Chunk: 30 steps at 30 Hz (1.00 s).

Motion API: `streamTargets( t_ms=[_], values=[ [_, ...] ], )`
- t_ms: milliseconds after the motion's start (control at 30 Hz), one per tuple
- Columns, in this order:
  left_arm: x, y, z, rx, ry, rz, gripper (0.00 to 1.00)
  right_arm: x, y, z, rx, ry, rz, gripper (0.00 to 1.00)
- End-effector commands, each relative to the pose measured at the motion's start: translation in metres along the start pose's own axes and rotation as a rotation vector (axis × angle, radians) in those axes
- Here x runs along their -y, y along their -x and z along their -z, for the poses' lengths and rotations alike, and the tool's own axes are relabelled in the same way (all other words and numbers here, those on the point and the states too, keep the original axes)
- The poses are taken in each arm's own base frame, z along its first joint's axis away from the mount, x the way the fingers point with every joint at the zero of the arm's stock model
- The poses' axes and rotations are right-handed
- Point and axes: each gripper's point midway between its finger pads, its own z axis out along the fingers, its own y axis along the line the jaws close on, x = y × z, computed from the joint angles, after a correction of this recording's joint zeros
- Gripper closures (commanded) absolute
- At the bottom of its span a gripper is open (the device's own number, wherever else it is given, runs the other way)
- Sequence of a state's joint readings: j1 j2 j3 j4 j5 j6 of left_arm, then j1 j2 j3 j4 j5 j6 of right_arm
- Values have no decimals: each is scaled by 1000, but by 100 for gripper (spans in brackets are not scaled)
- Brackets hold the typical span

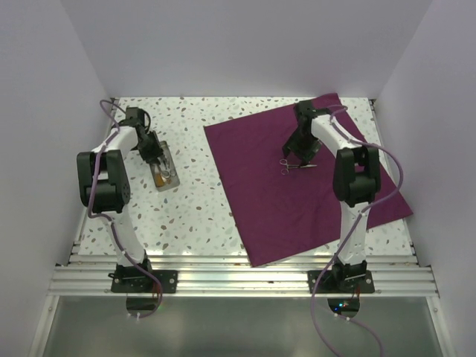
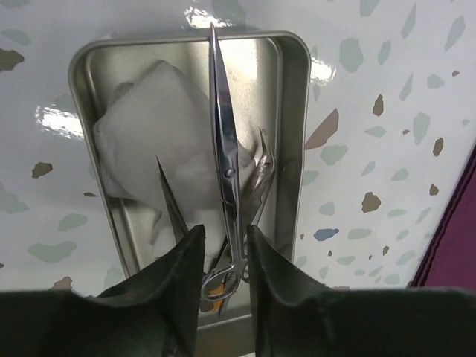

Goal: Prepare the surgical pack

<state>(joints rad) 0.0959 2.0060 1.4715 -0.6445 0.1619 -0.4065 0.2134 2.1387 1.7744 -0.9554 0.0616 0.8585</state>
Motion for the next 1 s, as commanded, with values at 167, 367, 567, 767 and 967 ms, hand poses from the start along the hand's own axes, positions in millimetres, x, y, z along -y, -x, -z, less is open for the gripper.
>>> streamTargets(
  t_ms=[167,367,567,767,967],
  values=[
    [5,21,32,84,16,3,53,24,18,3,127,-129,-202,41],
    [25,10,56,83,-38,-10,49,43,31,-9,124,-163,-240,50],
    [43,-3,72,94,-94,-33,48,47,36,-21,124,-172,-236,54],
    [60,-15,79,94,-146,-63,47,46,34,-36,96,-181,-232,56],
    [81,-24,83,91,-185,-112,47,48,34,-43,88,-197,-229,60]
  ],
)
